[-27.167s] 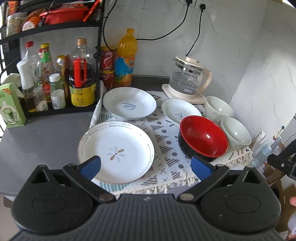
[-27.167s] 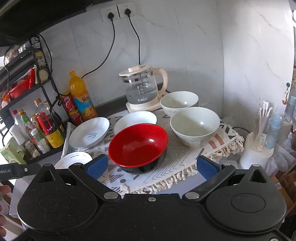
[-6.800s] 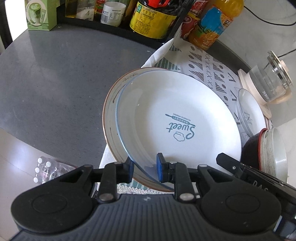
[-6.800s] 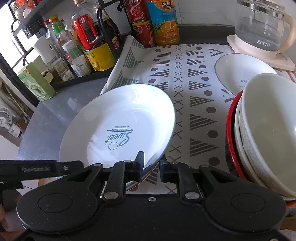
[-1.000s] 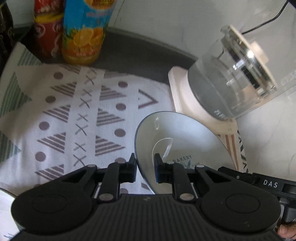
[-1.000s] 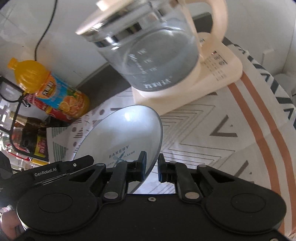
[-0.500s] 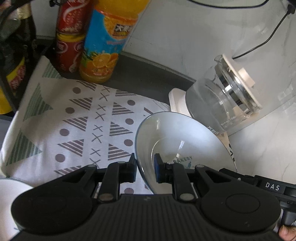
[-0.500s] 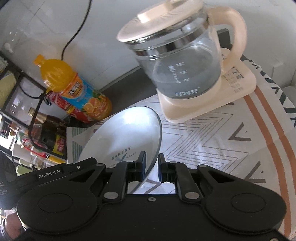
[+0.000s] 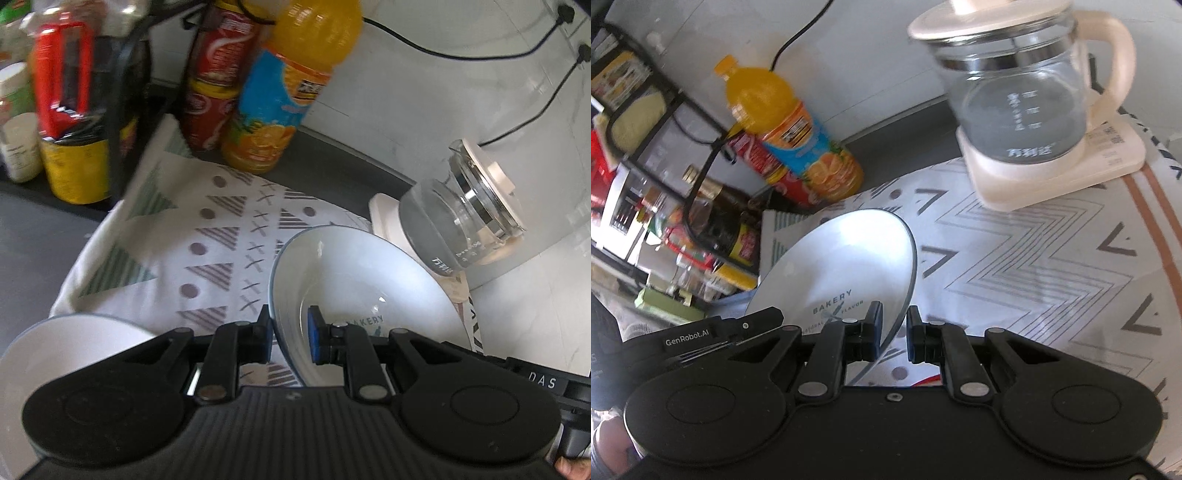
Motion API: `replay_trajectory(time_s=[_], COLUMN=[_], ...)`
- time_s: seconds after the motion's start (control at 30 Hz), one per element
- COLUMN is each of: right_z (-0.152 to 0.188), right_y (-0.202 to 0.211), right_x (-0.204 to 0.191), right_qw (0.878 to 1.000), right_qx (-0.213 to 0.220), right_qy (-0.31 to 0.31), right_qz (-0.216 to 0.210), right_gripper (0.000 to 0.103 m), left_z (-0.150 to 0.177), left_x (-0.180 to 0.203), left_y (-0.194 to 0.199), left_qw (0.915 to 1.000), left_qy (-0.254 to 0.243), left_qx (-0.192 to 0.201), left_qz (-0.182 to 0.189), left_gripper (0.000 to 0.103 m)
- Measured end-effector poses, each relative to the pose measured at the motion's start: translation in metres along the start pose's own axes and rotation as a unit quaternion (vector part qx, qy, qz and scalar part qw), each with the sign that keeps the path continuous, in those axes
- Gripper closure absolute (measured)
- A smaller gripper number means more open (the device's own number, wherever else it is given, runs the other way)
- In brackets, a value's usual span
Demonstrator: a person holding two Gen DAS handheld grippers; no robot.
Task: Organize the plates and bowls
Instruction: 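Lift the 'BAKERY' plate with both tools and carry it over the stacked plates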
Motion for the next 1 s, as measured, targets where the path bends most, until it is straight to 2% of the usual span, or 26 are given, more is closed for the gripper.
replay_trajectory(time_s=[0.7,1.0], right_z=[0.047,0.063], right_y=[-0.022,-0.033], right_x=[-0.062,-0.079], right_qw=[0.995,0.992], right_qx=[-0.049,-0.07], right_qy=[0.076,0.096], right_qz=[-0.038,-0.045], right_gripper=[0.089,0.089], left_z=[0.032,0.049], left_x=[-0.07,-0.096], left_y=[0.059,0.073], left_qw=[0.9959,0.9931], left_qy=[0.058,0.075], left_qx=[0.03,0.026], left_qz=[-0.061,-0.086], left_gripper=[0.086,0.086])
Point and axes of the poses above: each gripper's, at about its wrist camera, not at the fingertips, and y roughly against the way its jaws point, x to its right, z to its underside, the point moved 2 cm from there along -y, roughly the way its jaws point, and after that the axes turned 4 degrees about x, right-handed, at the moved point
